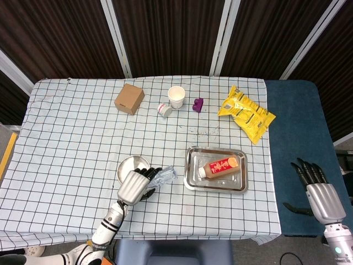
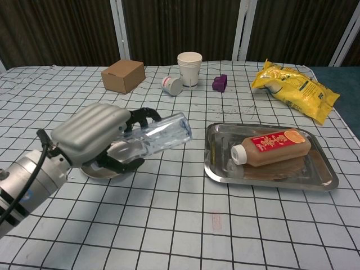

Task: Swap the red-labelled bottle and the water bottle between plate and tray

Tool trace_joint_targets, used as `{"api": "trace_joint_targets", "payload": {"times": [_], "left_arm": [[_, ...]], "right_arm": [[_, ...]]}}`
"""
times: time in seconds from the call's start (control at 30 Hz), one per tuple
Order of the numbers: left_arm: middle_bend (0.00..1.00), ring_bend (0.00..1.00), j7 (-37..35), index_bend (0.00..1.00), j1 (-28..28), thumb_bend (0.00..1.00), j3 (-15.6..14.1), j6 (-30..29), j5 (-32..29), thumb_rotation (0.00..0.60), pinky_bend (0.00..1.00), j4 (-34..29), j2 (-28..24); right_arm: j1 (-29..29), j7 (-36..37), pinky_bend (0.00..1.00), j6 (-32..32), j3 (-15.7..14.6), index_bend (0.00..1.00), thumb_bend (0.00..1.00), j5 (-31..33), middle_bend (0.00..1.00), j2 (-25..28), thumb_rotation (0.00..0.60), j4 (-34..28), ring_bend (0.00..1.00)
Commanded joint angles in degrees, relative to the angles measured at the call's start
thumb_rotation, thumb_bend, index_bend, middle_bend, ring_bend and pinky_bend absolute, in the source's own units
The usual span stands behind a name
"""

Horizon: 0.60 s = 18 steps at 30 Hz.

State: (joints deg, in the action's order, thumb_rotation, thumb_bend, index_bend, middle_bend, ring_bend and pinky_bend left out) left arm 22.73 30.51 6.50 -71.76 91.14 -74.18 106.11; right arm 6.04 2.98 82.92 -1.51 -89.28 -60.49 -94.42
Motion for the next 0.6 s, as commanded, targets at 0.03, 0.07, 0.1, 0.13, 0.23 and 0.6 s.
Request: {"api": "trace_joint_targets", "payload": {"times": [0.03, 0.07, 0.1, 0.13, 0.23, 0.6], "left_arm": [[0.76, 0.67, -4.5, 0.46, 1.81, 0.43, 1.13, -0.39, 1.79, 0.6, 0.63, 2.25, -4.16], [0.75, 0.67, -6.12, 0.46, 2.19, 0.43, 1.12, 0.06, 1.89, 0.6, 0.63, 3.11, -5.26], [0.75, 0.66, -8.38, 0.46, 2.54, 0.43, 1.03, 0.66, 1.82, 0.6, 0.63, 4.53, -6.46], [0.75, 0.66, -9.91, 0.46, 2.66, 0.43, 0.92, 1.13, 1.55, 0.6, 0.63, 5.7, -7.09], [0.74, 0.65, -14.09, 0.44, 2.47, 0.42, -0.01, 2.45, 0.48, 0.6, 0.62, 9.53, -7.93], [0.37, 0.38, -17.36, 0.15, 1.87, 0.41, -2.81, 6.08, -1.64, 0.6, 0.46, 17.14, -5.47]], "right_arm": [[-0.1, 0.12, 0.07, 0.03, -0.03, 0.0, 0.24, -0.28, 0.0, 0.21, 0.6, -0.16, 0.0], [-0.18, -0.05, 0.07, 0.15, 0.04, 0.0, 0.24, -0.3, 0.0, 0.15, 0.6, -0.17, 0.0], [-0.26, -0.23, 0.07, 0.2, 0.04, 0.0, 0.24, -0.35, 0.0, 0.11, 0.6, -0.23, 0.0], [-0.29, -0.27, 0.07, 0.16, 0.0, 0.0, 0.24, -0.45, 0.0, 0.13, 0.6, -0.32, 0.0], [-0.41, -0.47, 0.07, 0.15, -0.12, 0.0, 0.24, -0.87, 0.0, 0.11, 0.6, -0.61, 0.0], [-0.18, -3.02, 0.07, -0.98, 0.18, 0.0, 0.24, -0.47, 0.0, -1.11, 0.6, -0.92, 0.0]]}}
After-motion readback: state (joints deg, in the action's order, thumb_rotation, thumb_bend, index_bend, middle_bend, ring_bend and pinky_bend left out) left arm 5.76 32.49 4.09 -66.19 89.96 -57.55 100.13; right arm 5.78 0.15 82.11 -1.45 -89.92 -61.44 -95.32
